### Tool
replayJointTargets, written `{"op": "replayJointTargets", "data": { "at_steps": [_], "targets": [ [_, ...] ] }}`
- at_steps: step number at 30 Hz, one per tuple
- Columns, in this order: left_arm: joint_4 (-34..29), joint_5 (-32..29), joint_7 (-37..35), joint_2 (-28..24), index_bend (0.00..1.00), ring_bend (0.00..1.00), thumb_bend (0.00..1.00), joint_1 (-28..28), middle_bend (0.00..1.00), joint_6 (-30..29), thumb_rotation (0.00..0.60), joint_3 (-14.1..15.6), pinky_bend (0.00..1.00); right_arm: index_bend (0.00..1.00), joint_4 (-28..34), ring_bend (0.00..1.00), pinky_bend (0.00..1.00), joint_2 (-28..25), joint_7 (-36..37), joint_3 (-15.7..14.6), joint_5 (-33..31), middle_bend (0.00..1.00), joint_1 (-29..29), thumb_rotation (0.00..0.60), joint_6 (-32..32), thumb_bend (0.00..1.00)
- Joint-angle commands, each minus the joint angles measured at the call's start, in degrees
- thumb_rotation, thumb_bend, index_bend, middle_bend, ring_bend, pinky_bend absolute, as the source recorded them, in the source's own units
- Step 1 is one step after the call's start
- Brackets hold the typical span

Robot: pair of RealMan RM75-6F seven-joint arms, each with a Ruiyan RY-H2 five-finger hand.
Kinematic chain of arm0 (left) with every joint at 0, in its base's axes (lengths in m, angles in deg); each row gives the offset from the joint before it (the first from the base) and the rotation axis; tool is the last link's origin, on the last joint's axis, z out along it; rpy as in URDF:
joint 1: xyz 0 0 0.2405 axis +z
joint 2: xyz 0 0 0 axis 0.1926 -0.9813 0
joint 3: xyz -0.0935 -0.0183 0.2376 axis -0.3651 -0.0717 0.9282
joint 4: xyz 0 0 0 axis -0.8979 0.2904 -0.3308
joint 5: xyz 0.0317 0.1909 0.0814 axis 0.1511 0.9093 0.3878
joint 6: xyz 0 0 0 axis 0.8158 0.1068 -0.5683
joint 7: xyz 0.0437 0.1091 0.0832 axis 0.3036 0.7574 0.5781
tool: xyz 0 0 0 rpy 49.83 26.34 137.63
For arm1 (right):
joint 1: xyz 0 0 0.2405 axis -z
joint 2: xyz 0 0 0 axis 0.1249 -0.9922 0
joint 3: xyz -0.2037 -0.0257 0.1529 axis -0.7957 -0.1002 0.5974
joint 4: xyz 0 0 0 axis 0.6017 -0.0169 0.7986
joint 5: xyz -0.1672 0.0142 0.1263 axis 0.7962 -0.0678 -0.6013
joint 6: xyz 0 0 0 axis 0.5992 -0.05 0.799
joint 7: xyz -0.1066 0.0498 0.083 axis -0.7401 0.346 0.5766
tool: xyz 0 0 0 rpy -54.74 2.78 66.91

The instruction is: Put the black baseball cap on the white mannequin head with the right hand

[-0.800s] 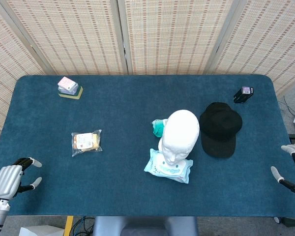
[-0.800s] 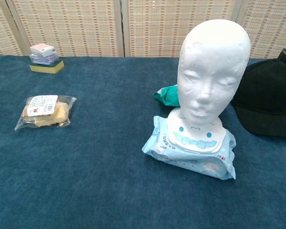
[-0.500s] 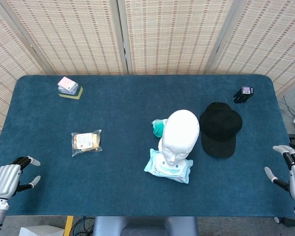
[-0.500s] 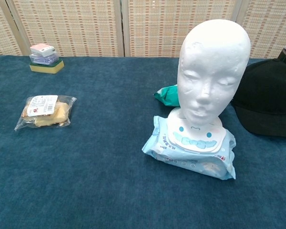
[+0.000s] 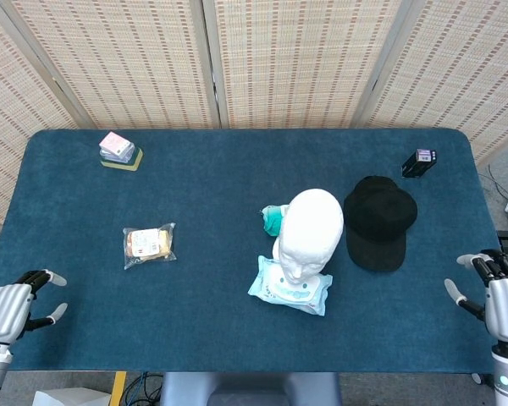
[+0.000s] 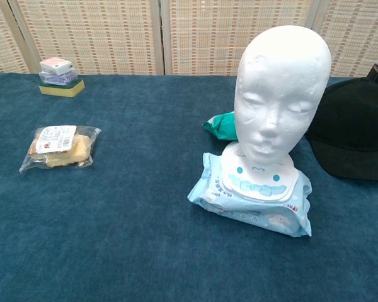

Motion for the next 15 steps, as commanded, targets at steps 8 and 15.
{"op": "replayJointTargets", "data": {
  "at_steps": [8,15],
  "targets": [
    [-0.81,-0.15,0.65,-0.69,0.42,0.30,0.22,0.41,0.39,-0.48,0.600,0.16,0.51,0.50,-12.25,0.38,0.44,7.20,1.09,1.95,-1.45,0.60,-4.56,0.600,3.81,0.02],
    [-1.12,-0.78,0.68,-1.08,0.42,0.30,0.22,0.67,0.39,-0.68,0.600,-0.03,0.51,0.50,-19.81,0.38,0.44,12.10,2.96,1.56,-3.38,0.60,-6.74,0.600,8.48,0.00]
  ]
}}
